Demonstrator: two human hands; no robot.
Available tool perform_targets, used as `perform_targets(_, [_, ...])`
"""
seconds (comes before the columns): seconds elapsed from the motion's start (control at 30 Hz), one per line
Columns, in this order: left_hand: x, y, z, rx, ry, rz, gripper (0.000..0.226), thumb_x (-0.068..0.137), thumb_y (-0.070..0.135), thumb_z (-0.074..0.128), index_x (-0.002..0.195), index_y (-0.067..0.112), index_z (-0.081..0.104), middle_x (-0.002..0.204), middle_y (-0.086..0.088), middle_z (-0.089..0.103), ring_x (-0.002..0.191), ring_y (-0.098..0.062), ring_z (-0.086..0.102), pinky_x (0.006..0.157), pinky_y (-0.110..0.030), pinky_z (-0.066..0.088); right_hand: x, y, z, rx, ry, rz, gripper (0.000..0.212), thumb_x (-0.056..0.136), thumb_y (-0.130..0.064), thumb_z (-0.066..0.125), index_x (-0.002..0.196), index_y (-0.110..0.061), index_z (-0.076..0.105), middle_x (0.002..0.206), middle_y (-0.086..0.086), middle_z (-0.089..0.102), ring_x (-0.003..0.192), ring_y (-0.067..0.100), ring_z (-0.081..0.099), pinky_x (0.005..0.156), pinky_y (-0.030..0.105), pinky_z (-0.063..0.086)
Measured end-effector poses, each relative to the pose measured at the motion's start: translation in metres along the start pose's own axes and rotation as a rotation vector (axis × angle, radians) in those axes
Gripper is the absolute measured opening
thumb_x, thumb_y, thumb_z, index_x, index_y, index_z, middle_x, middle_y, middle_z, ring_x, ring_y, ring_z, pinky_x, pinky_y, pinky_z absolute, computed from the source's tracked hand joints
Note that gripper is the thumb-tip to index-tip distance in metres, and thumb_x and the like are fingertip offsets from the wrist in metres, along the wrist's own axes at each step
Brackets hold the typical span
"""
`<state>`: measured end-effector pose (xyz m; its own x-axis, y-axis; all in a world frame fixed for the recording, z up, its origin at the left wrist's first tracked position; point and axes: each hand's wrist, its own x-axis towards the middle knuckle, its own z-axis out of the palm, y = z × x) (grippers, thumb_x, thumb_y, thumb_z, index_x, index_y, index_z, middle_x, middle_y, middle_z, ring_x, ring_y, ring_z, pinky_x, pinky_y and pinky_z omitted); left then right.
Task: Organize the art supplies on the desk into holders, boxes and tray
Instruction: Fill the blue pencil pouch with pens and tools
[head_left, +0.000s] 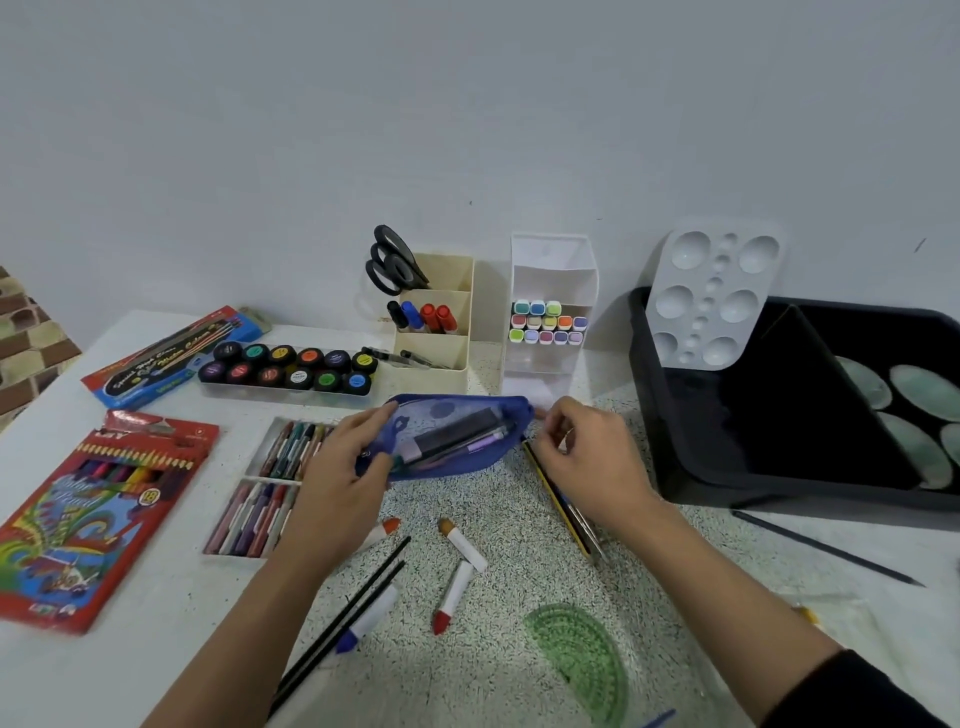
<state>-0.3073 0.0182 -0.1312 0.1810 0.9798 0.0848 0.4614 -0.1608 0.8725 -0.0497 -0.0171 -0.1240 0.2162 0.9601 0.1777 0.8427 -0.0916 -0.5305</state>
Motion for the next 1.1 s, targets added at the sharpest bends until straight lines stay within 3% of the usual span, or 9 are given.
perform_targets(0.07, [0.001, -0.001, 0.000, 0.009, -0.034, -0.017, 0.045, 0.104, 0.007, 0.045, 0.143, 0.026, 0.054, 0.130, 0.013, 0.051, 0.121, -0.014, 0.051, 0.104, -0.042, 0.049, 0.001, 0.006, 0.002, -0.102, -0.058, -0.032, 0.007, 0.085, -0.025, 0.067, 0.079, -0.022, 0.065, 0.080, -0.007, 0.067, 0.074, 0.015, 0.063, 0.070, 0.035, 0.055])
perform_targets(0.2, [0.000, 0.001, 0.003, 0.032, -0.058, -0.035, 0.046, 0.105, 0.008, 0.044, 0.145, 0.028, 0.051, 0.136, 0.009, 0.052, 0.123, -0.007, 0.048, 0.103, -0.028, 0.040, 0.004, 0.011, 0.009, -0.346, -0.173, -0.078, 0.027, 0.089, -0.046, 0.066, 0.086, -0.019, 0.070, 0.103, -0.001, 0.063, 0.100, 0.023, 0.057, 0.090, 0.039, 0.046])
perform_targets(0.4, [-0.004, 0.007, 0.006, 0.067, -0.046, -0.044, 0.054, 0.100, -0.002, 0.048, 0.148, 0.022, 0.046, 0.137, 0.016, 0.047, 0.127, 0.001, 0.042, 0.109, -0.017, 0.033, 0.009, 0.012, 0.016, -0.332, -0.214, -0.036, 0.021, 0.093, -0.036, 0.062, 0.091, -0.016, 0.066, 0.112, 0.002, 0.060, 0.107, 0.025, 0.054, 0.101, 0.046, 0.040])
perform_targets(0.5, [-0.007, 0.010, 0.008, 0.068, -0.037, -0.032, 0.055, 0.100, -0.001, 0.049, 0.149, 0.024, 0.045, 0.139, 0.018, 0.045, 0.127, 0.005, 0.039, 0.096, 0.000, 0.027, 0.013, 0.012, 0.012, -0.134, -0.174, 0.061, 0.018, 0.090, -0.031, 0.065, 0.082, -0.015, 0.063, 0.094, 0.000, 0.059, 0.084, 0.020, 0.057, 0.085, 0.039, 0.050])
perform_targets(0.57, [-0.007, 0.009, 0.009, 0.065, -0.046, -0.036, 0.056, 0.100, -0.001, 0.048, 0.150, 0.023, 0.044, 0.144, 0.016, 0.045, 0.131, 0.003, 0.038, 0.102, -0.006, 0.027, 0.015, 0.012, 0.007, 0.112, -0.137, 0.162, 0.016, 0.092, -0.026, 0.065, 0.082, -0.015, 0.064, 0.086, 0.000, 0.063, 0.071, 0.015, 0.057, 0.065, 0.030, 0.048])
perform_targets(0.7, [-0.007, 0.009, 0.011, 0.050, -0.051, -0.052, 0.057, 0.099, -0.004, 0.047, 0.150, 0.023, 0.045, 0.144, 0.015, 0.045, 0.131, 0.002, 0.039, 0.102, -0.007, 0.028, 0.011, 0.008, -0.003, 0.421, -0.073, 0.182, 0.014, 0.100, -0.025, 0.058, 0.087, -0.018, 0.057, 0.080, -0.002, 0.068, 0.060, 0.008, 0.053, 0.056, 0.025, 0.039])
perform_targets(0.83, [-0.004, 0.005, 0.009, 0.003, -0.056, -0.082, 0.056, 0.101, 0.000, 0.047, 0.149, 0.028, 0.047, 0.138, 0.022, 0.049, 0.129, -0.007, 0.047, 0.110, -0.039, 0.044, 0.005, 0.010, 0.002, 0.464, -0.118, 0.160, 0.014, 0.102, -0.023, 0.054, 0.089, -0.020, 0.053, 0.077, 0.003, 0.071, 0.043, -0.001, 0.046, 0.047, 0.019, 0.034])
perform_targets(1.0, [0.001, 0.007, -0.001, -0.056, -0.030, -0.083, 0.051, 0.103, 0.003, 0.045, 0.145, 0.030, 0.052, 0.135, 0.016, 0.054, 0.122, -0.015, 0.055, 0.098, -0.047, 0.053, -0.001, 0.018, 0.007, 0.340, -0.098, 0.137, 0.004, 0.099, -0.020, 0.060, 0.096, -0.021, 0.058, 0.077, -0.001, 0.071, 0.062, 0.010, 0.065, 0.053, 0.024, 0.047])
perform_targets(1.1, [0.002, 0.006, -0.003, -0.058, -0.030, -0.088, 0.052, 0.101, 0.001, 0.046, 0.145, 0.030, 0.052, 0.139, 0.008, 0.055, 0.123, -0.016, 0.055, 0.099, -0.051, 0.052, -0.004, 0.008, -0.004, 0.480, -0.003, 0.106, 0.007, 0.100, -0.021, 0.060, 0.105, -0.025, 0.059, 0.085, -0.005, 0.072, 0.064, 0.010, 0.064, 0.056, 0.023, 0.051])
